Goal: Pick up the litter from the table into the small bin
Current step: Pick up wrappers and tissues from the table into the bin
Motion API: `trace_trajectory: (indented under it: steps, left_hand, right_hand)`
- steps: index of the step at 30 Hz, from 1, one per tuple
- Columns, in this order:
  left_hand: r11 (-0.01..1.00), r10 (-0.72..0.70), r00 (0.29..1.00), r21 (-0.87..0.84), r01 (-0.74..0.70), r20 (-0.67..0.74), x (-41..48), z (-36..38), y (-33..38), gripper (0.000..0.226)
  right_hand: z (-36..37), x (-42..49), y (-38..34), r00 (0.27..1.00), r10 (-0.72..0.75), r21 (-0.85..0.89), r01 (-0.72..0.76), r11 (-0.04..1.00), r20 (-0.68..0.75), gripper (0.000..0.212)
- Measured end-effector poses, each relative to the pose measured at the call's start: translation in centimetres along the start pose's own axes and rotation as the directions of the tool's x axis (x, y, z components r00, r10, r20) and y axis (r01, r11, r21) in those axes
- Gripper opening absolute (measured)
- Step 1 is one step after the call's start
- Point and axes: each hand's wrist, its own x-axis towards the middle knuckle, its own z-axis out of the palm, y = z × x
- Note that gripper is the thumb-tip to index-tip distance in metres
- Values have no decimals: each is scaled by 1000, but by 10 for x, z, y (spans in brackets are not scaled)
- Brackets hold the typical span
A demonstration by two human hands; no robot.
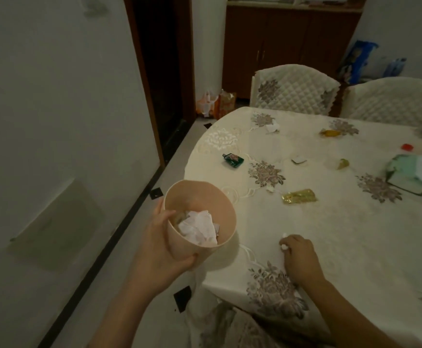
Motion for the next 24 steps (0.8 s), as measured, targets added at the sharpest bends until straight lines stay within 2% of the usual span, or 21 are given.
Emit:
trace_trajectory:
  steps: [4, 6, 8, 10, 12, 14, 15, 17, 19, 21, 22, 24]
  left_hand:
    - [1000, 12, 1000, 13, -12, 23, 30, -5, -9, 90]
    - [999, 32, 999, 2, -33, 32, 46, -8, -10, 90]
    - [998, 60, 998, -17, -60, 35, 62, -11, -13, 86]
    - [994, 92, 995, -58, -89, 48, 74, -12, -19, 85]
    - [992, 107, 992, -71, -102, 60, 84, -13, -27, 86]
    - [993, 99, 992, -76, -93, 77, 92, -13, -35, 87]
    - [994, 88, 993, -77, -82, 82, 97, -14, -37, 86]
    - [994, 65, 995, -88, -58, 79, 105, -16, -45, 86]
    - [994, 66, 995, -87, -60, 76, 115, -21, -56, 85]
    - [995, 75, 995, -76, -70, 71, 125, -27, -69, 85]
    - [995, 72, 995, -76, -67, 69, 131, -31, -76, 85]
    - [996, 76, 995, -60, -72, 61, 144, -38, -86, 84]
  right_hand:
    - [-40, 25, -70, 968, -76, 273, 142, 952, -239, 26]
    - [-68, 37, -119, 934, -113, 412, 255, 875, -339, 28]
    - [-86, 44, -163, 892, -201, 476, 393, 787, -404, 30]
    - [-88, 50, -197, 876, -368, 486, 480, 731, -312, 34]
    - [-75, 58, -219, 839, -536, 424, 522, 740, -97, 40]
    - [-59, 67, -228, 788, -614, 332, 570, 751, 37, 41]
    - [-54, 73, -230, 785, -619, 328, 577, 748, 31, 38]
    - [-52, 83, -230, 836, -541, 410, 528, 743, -96, 32]
    - [-53, 99, -223, 893, -367, 483, 450, 751, -260, 25]
    - [-45, 117, -211, 926, -202, 450, 335, 828, -318, 26]
    - [-35, 125, -202, 952, -139, 408, 245, 879, -272, 29]
    - [-6, 132, -183, 999, -30, 306, 36, 951, -23, 40]
